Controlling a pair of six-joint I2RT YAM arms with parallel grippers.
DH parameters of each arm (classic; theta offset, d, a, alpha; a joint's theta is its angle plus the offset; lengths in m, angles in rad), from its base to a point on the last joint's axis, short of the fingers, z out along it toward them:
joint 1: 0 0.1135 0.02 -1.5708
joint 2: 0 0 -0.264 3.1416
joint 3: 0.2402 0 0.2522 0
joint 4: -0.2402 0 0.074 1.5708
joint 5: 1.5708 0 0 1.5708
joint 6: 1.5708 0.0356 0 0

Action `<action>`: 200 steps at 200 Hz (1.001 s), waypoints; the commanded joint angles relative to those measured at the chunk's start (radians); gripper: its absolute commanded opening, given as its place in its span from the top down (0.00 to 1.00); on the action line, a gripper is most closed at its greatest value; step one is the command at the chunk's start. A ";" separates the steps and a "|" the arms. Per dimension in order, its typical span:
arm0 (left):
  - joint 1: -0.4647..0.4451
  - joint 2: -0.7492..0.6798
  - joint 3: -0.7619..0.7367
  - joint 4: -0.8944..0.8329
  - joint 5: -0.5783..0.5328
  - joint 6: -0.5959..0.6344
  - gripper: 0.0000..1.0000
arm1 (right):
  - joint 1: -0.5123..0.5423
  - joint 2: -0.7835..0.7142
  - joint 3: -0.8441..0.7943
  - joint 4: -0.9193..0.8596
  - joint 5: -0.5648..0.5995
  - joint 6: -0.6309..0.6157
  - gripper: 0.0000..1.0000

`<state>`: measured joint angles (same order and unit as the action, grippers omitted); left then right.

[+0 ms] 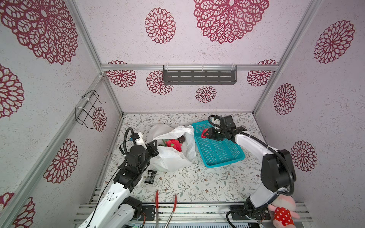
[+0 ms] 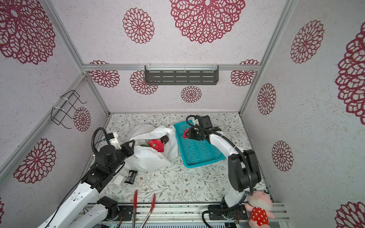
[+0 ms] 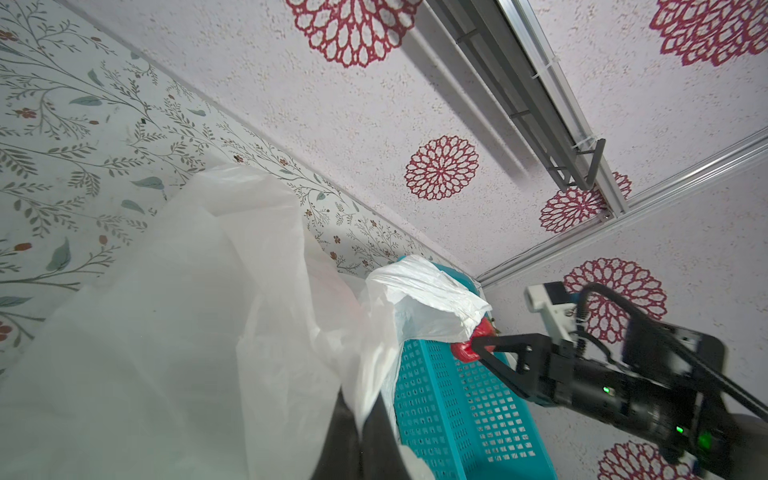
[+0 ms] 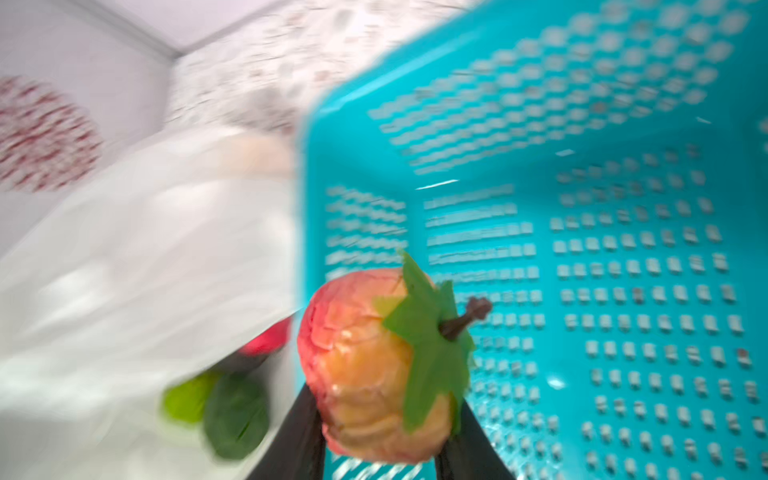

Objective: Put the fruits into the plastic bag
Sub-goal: 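Carry the red-yellow fruit into the bag and open the right gripper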

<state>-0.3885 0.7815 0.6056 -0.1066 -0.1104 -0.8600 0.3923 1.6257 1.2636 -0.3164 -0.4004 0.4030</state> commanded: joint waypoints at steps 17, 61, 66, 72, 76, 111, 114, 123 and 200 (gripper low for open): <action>-0.007 0.019 -0.007 0.048 0.012 0.016 1.00 | 0.171 -0.023 0.041 -0.101 -0.140 -0.198 0.70; -0.007 0.005 -0.003 0.042 0.012 0.014 1.00 | 0.351 0.244 0.341 -0.162 -0.091 -0.247 0.70; -0.008 0.000 -0.004 0.038 0.009 0.013 1.00 | 0.372 0.281 0.390 -0.178 -0.082 -0.259 0.70; -0.008 -0.007 -0.005 0.035 0.007 0.010 1.00 | 0.396 0.329 0.466 -0.202 -0.073 -0.274 0.69; -0.007 -0.012 -0.006 0.031 0.005 0.009 1.00 | 0.412 0.359 0.515 -0.223 -0.065 -0.286 0.69; -0.009 -0.043 -0.003 -0.002 -0.005 0.012 1.00 | 0.483 0.524 0.804 -0.344 -0.045 -0.338 0.42; -0.008 -0.045 -0.003 -0.004 -0.005 0.013 1.00 | 0.482 0.522 0.803 -0.339 -0.044 -0.336 0.38; -0.007 -0.048 -0.002 -0.009 -0.007 0.016 1.00 | 0.479 0.504 0.784 -0.318 -0.019 -0.324 0.27; -0.008 -0.038 -0.010 -0.011 -0.042 0.012 1.00 | 0.337 0.111 0.370 -0.049 0.076 -0.234 0.14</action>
<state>-0.3904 0.7410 0.6056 -0.1192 -0.1181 -0.8562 0.7830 1.8927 1.6951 -0.4625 -0.3447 0.1352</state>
